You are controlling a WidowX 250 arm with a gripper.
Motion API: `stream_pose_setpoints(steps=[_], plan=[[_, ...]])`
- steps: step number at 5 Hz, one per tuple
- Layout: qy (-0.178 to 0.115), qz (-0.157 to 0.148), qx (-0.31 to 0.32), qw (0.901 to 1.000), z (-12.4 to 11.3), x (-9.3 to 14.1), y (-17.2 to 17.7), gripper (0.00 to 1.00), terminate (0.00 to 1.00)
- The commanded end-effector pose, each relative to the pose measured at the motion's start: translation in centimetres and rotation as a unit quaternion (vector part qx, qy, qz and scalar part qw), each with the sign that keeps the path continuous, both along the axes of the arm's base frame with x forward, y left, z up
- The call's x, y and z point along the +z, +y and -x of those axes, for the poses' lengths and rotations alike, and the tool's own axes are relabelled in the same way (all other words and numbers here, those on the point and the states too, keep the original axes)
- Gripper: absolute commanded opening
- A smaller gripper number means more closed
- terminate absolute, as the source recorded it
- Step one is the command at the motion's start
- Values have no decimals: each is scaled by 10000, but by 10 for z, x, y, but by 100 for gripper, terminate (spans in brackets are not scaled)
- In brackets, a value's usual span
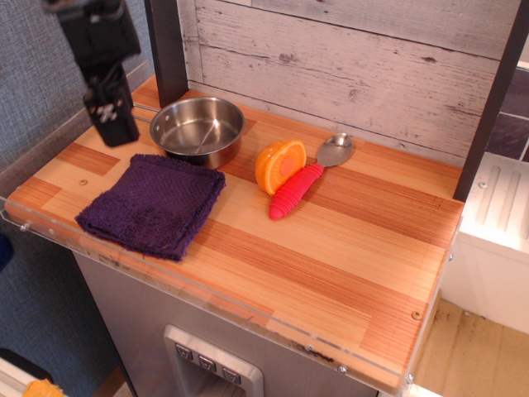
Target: Move black cloth below pot
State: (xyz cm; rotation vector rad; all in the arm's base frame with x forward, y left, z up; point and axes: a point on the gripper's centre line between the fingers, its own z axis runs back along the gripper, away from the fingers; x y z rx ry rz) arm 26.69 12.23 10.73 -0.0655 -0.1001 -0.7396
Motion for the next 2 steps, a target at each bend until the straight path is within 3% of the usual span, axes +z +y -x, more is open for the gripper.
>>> stream_pose_setpoints(steps=[1,2], plan=[[158,-258,1689,9852,25,18,-1,100,0],[32,-59,1808,9835,35,16,-4,100,0]])
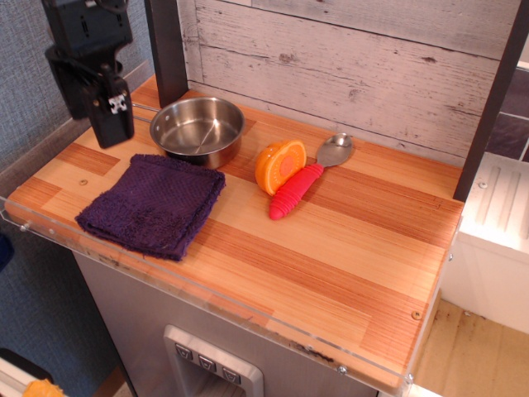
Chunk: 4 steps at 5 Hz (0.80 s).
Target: Move black cloth below pot
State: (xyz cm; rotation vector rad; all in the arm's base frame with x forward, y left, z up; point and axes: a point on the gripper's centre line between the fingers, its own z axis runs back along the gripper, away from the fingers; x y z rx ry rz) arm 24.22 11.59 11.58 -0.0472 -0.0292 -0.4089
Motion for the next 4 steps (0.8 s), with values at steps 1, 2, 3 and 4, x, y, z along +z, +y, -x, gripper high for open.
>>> stream_pose_setpoints(steps=[1,2,3,4], plan=[[-397,-30,307,9987,16,7,0,100,0],[-279,-425,424,9978,24,9,0,100,0],[-279,-425,424,9978,24,9,0,100,0],[-279,-425,424,9978,24,9,0,100,100]])
